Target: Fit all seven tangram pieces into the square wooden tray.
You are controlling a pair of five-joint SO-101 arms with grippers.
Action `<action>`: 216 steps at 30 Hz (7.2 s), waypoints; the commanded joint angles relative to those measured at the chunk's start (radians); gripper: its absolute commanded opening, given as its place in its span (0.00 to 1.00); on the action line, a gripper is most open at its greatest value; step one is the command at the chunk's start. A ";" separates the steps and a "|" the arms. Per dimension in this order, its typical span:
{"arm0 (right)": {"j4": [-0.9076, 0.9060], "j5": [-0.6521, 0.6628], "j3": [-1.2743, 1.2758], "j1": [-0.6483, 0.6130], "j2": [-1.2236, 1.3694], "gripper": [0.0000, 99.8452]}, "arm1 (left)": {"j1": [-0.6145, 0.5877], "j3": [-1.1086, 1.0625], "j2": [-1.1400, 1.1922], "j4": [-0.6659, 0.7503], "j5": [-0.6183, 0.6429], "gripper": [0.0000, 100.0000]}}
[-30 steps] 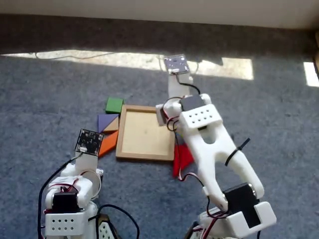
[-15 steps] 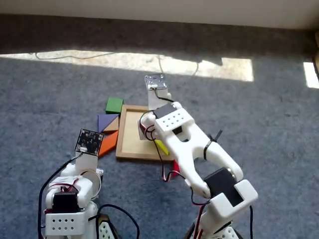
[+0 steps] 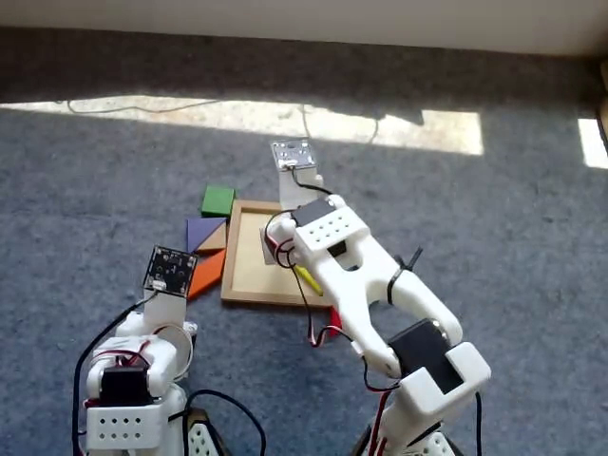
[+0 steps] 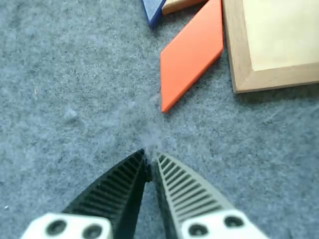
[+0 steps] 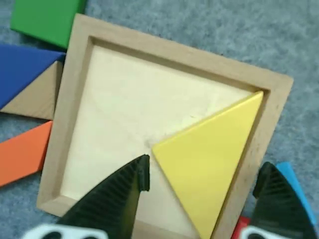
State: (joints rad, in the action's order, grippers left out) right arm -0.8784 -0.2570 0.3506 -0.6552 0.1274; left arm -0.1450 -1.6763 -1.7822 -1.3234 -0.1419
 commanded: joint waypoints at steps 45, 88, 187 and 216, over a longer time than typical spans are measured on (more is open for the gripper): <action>0.033 0.315 0.578 0.022 -0.358 0.08 | -0.005 -0.019 -0.035 -0.003 -0.006 0.01; -0.151 0.074 0.449 0.364 -0.489 0.47 | -0.005 -0.019 -0.035 -0.003 -0.006 0.01; -0.216 0.865 0.389 0.415 -0.199 0.39 | -0.005 -0.019 -0.035 -0.003 -0.006 0.01; -0.277 1.003 0.438 0.424 -0.206 0.18 | -0.005 -0.019 -0.035 -0.003 -0.006 0.01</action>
State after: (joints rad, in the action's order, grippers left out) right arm -1.0963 0.7327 0.7818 -0.2348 -0.0844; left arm -0.1450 -1.6763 -1.7822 -1.3234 -0.1419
